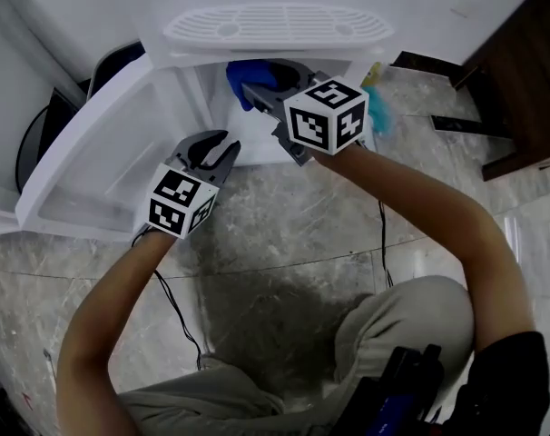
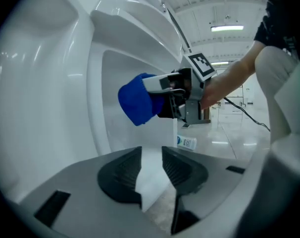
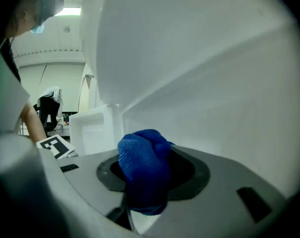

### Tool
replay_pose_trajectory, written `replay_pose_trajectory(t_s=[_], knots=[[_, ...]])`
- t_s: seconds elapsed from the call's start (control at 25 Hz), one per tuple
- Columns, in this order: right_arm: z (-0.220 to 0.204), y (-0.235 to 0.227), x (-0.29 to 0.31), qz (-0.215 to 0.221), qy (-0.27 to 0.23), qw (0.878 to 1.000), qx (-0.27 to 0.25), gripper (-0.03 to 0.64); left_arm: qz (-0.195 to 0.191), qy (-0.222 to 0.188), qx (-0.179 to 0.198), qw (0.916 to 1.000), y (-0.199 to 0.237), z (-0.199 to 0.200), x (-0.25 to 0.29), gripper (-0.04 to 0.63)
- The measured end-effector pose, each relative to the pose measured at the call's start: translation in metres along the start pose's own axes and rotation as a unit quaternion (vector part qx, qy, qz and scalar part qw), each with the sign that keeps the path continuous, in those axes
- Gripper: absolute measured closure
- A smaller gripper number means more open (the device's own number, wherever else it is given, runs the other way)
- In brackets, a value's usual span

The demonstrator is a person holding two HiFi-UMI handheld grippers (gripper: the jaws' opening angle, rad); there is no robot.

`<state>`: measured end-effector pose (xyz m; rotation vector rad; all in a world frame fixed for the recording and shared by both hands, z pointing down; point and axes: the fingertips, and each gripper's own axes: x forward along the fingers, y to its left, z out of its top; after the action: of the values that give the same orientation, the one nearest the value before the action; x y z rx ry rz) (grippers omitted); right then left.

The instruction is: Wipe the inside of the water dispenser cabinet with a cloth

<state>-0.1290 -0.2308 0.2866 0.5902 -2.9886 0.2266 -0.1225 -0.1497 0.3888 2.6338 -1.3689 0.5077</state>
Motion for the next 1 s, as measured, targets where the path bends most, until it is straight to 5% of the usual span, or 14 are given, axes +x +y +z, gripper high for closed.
replay_pose_trajectory(t_s=[0.12,0.2,0.44,0.72,1.0], knots=[[-0.007,0.003,-0.021,0.007,0.043,0.999,0.019,0.479,0.009,-0.04,-0.013,0.9991,0.002,0.018,0.007,0.368],[-0.016,0.003,-0.033,0.009,0.071,0.997,0.032,0.479,0.008,-0.063,-0.005,0.998,0.0,0.033,0.014,0.354],[-0.04,0.017,-0.043,0.031,0.124,0.991,0.037,0.479,-0.008,-0.084,0.145,0.9859,-0.017,0.061,0.036,0.267],[-0.067,0.014,-0.048,0.049,0.166,0.983,0.067,0.479,-0.045,-0.038,0.342,0.938,-0.047,0.058,0.053,0.267],[-0.086,0.017,-0.051,0.066,0.201,0.974,0.082,0.474,-0.056,0.003,0.347,0.9363,-0.055,0.042,0.06,0.322]])
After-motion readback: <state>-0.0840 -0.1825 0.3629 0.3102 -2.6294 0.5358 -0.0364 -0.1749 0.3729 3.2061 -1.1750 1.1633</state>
